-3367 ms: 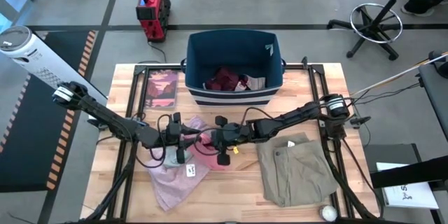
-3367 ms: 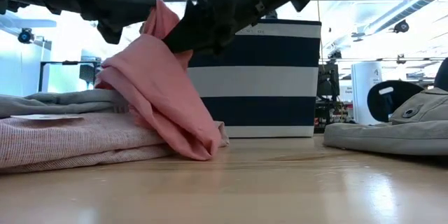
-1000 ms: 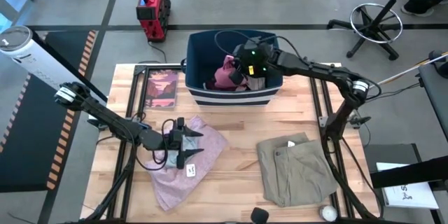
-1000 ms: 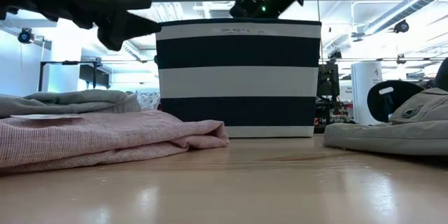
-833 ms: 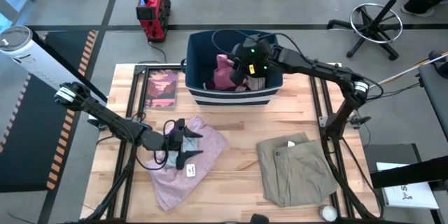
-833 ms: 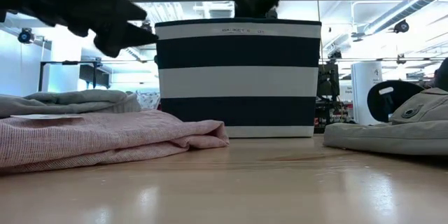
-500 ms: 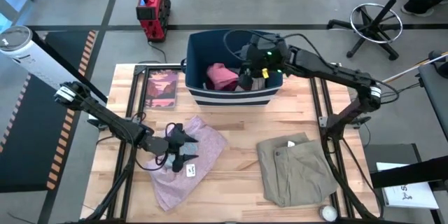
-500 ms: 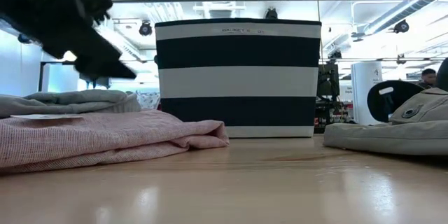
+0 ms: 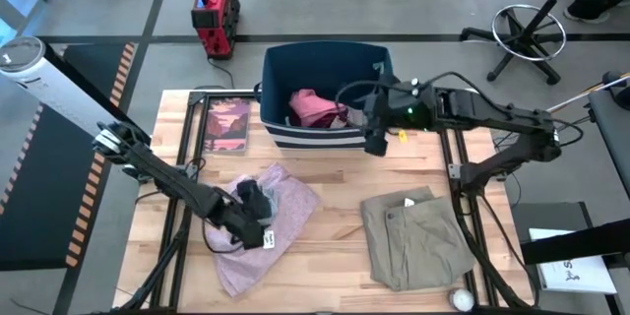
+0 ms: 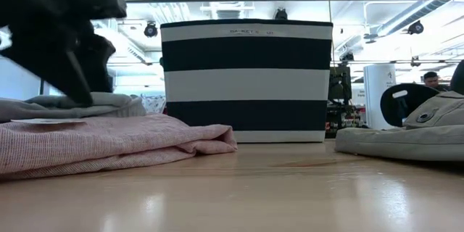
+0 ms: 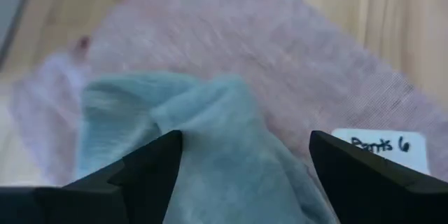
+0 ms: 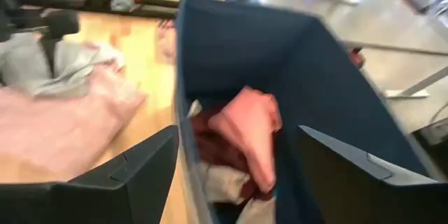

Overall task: Sort clothes
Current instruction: Put the gray underwear into the blue laundry bin

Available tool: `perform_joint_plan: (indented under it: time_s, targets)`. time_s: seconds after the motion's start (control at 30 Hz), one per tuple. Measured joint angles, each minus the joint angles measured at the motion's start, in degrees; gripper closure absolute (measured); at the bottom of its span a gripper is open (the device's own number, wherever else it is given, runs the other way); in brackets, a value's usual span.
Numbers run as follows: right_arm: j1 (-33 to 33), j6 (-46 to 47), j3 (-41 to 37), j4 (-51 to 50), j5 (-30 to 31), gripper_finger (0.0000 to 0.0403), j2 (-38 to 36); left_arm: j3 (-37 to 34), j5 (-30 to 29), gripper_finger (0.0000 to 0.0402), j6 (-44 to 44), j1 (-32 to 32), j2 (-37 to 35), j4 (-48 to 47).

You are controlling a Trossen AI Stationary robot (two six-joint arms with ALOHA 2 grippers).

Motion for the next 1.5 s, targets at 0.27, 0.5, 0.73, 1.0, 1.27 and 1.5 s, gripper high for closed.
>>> perform_joint_plan:
  time_s: [0.27, 0.5, 0.73, 1.0, 1.27, 1.5]
  targets:
    - [5.1, 6.3, -8.0, -4.0, 0.0, 0.0144, -4.2, 3.9, 1.4, 0.0126, -0.8, 0.0, 8.9, -4.2]
    - [8.3, 10.4, -15.6, -3.1, 0.0, 0.016, -7.1, 4.7, 3.6, 0.0231, -1.1, 0.1, 6.5, -6.0]
    - [10.7, 12.5, -19.2, -2.2, 0.1, 0.0175, -8.2, 5.0, 4.6, 0.0357, -0.9, 0.0, 0.5, -5.9]
    - [12.6, 12.6, -19.8, -1.2, 0.0, 0.0192, -8.2, 5.0, 1.3, 0.0386, -1.5, 0.2, -9.1, -3.7]
    - [14.3, 11.6, -19.8, -1.1, -0.1, 0.0204, -8.2, 8.5, -5.5, 0.0398, 4.7, 3.6, -19.7, 0.2]
    - [14.3, 10.3, -19.8, -1.0, -0.1, 0.0207, -8.2, 19.7, -6.2, 0.04, 22.4, 10.7, -19.8, 2.9]
